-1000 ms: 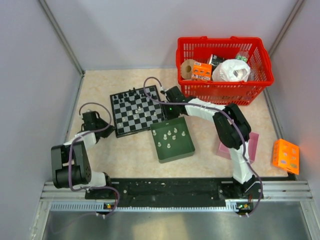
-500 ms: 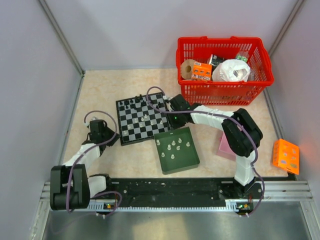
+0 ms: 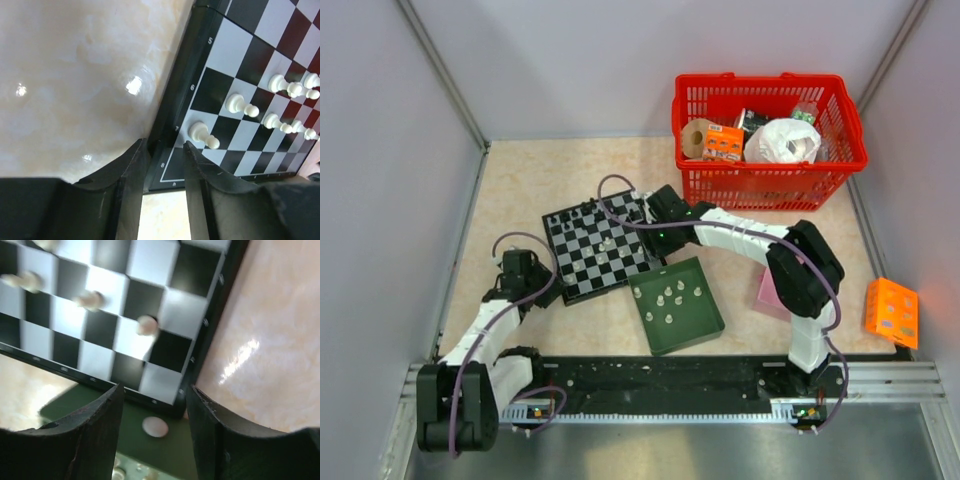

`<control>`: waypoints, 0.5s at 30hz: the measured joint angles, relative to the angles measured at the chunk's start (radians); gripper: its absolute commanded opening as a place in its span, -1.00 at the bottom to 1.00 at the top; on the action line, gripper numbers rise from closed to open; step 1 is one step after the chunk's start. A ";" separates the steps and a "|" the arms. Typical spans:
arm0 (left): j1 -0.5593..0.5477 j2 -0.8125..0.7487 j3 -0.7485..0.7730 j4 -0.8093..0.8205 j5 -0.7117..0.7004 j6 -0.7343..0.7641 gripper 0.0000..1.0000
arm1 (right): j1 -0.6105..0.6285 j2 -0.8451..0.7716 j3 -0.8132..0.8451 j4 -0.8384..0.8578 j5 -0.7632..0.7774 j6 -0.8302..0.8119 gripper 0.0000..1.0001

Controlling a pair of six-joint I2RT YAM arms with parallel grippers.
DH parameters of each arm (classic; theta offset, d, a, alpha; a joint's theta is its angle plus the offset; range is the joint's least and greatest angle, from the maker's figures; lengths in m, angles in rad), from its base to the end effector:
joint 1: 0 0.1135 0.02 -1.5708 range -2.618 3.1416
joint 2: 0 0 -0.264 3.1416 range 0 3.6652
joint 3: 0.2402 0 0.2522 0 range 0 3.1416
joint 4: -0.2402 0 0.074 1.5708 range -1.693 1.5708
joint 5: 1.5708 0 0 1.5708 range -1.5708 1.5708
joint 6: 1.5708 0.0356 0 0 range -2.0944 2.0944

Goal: Set up the chess pieces on the board

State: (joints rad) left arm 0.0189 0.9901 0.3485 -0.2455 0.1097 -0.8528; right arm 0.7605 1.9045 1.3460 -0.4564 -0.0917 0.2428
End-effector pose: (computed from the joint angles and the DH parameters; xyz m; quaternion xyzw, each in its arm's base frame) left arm 0.1765 -0.0006 0.1509 -0.3805 0.8605 -0.1828 0.2851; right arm 0.2903 0.2807 0.1910 -0.2580 0.9254 0.1704 0.2191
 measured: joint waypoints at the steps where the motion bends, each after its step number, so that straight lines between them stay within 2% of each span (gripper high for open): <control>1: -0.004 0.000 0.014 -0.033 0.001 0.005 -0.09 | 0.008 0.000 0.032 -0.010 0.001 -0.009 0.10; 5: -0.013 0.000 0.064 -0.111 -0.021 0.024 -0.03 | 0.029 -0.028 0.122 -0.007 0.009 -0.036 0.12; 9: -0.013 0.000 0.103 -0.145 -0.048 0.043 -0.02 | 0.029 -0.107 0.134 -0.006 0.008 -0.043 0.11; 15: -0.013 -0.014 0.117 -0.198 -0.108 0.051 0.02 | 0.050 -0.208 0.077 0.008 -0.047 -0.029 -0.10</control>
State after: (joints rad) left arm 0.0055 0.9756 0.4656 -0.4435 0.0021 -0.8021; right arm 0.8101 1.6970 1.4235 -0.4480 -0.1390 0.2134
